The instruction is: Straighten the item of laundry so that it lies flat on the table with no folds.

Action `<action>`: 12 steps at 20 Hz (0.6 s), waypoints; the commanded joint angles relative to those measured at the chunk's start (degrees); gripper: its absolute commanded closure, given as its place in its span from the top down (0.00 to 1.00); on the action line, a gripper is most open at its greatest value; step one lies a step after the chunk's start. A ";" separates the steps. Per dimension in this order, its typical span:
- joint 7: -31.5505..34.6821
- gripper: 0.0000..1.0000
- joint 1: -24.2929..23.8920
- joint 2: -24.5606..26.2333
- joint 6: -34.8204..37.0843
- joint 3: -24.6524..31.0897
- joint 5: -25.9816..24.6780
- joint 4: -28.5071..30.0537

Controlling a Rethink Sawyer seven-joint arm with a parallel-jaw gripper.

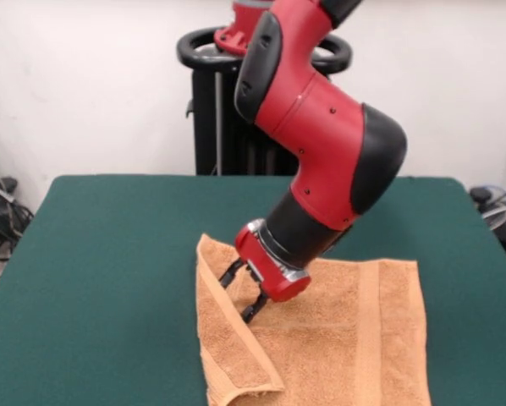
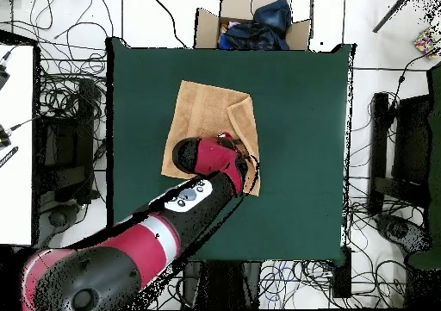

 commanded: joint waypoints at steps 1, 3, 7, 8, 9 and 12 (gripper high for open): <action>15.94 1.00 2.63 8.91 -4.15 -3.94 3.85 -3.88; 15.47 1.00 2.55 8.59 -5.26 -3.32 4.18 -3.06; 15.53 1.00 3.60 9.59 -4.68 -4.26 5.67 -2.82; 15.90 1.00 3.97 10.21 -4.64 -4.69 6.32 -3.00; 16.26 1.00 4.20 10.53 -5.19 -4.79 6.98 -2.85; 17.04 1.00 4.70 10.58 -7.39 -4.31 8.74 -1.84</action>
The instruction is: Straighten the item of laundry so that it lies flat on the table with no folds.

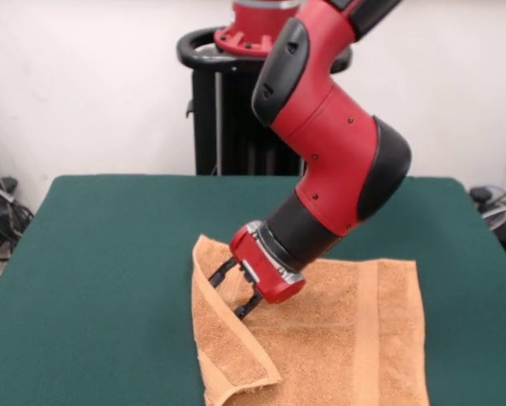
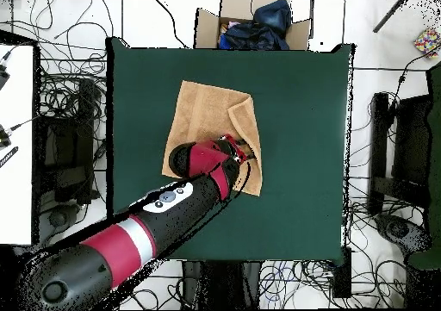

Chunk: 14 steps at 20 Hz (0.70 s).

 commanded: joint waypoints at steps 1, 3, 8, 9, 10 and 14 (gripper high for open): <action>17.08 1.00 0.68 4.02 -5.18 2.26 6.28 -0.62; 17.31 1.00 1.42 4.61 -7.71 0.95 6.90 0.74; 19.49 1.00 5.77 16.81 -10.97 -14.15 12.83 2.62; 21.06 1.00 6.96 21.60 -11.15 -18.64 16.41 3.00; 22.73 1.00 7.98 26.19 -10.06 -22.59 20.37 3.41; 25.12 1.00 9.36 35.36 -6.87 -29.92 29.27 4.51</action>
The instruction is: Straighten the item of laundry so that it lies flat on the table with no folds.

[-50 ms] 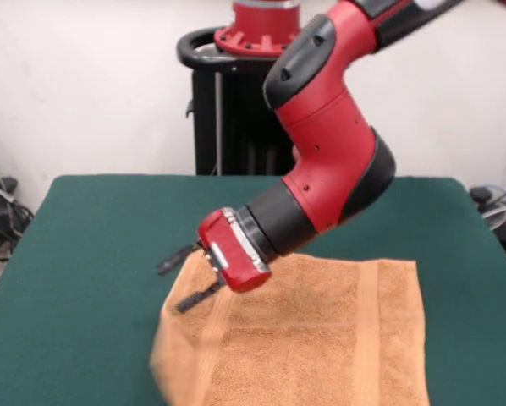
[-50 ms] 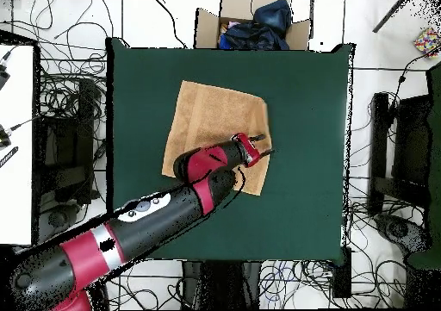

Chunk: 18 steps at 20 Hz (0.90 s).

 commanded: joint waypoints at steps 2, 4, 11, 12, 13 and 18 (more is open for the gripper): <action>22.03 1.00 2.39 17.10 0.37 -10.41 13.28 1.76; 20.29 1.00 2.06 16.11 -1.39 -8.80 13.46 2.14; -5.11 1.00 -16.50 -25.35 -8.02 34.66 -11.50 6.00; -8.83 1.00 -20.09 -29.22 -5.45 39.46 -14.72 6.57; -10.80 1.00 -22.88 -31.86 -1.88 42.92 -17.48 6.60; -11.56 1.00 -30.47 -37.96 9.92 52.97 -26.15 6.42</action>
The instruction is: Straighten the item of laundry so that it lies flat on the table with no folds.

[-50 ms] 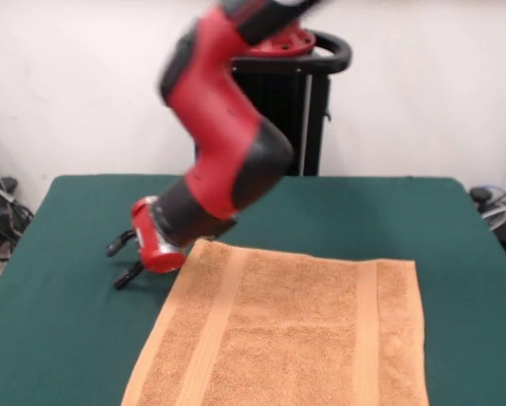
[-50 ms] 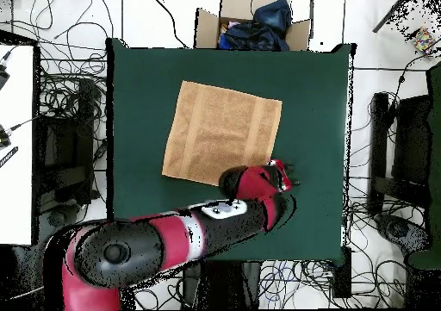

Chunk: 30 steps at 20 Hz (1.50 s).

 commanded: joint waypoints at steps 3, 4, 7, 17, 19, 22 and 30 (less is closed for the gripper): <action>-12.27 1.00 -13.62 -20.99 16.03 35.37 -14.61 0.36; -12.52 1.00 -15.10 -21.57 15.91 37.25 -15.67 0.95; -11.61 1.00 -17.12 -22.46 16.63 39.81 -18.67 1.36; -5.85 1.00 -16.68 -22.98 12.91 38.42 -28.36 0.40; -5.29 1.00 -16.73 -23.29 14.31 38.31 -29.27 0.05; -5.19 1.00 -17.56 -23.88 15.26 39.09 -30.67 0.25; -3.07 1.00 -17.32 -25.37 16.04 38.87 -33.10 0.89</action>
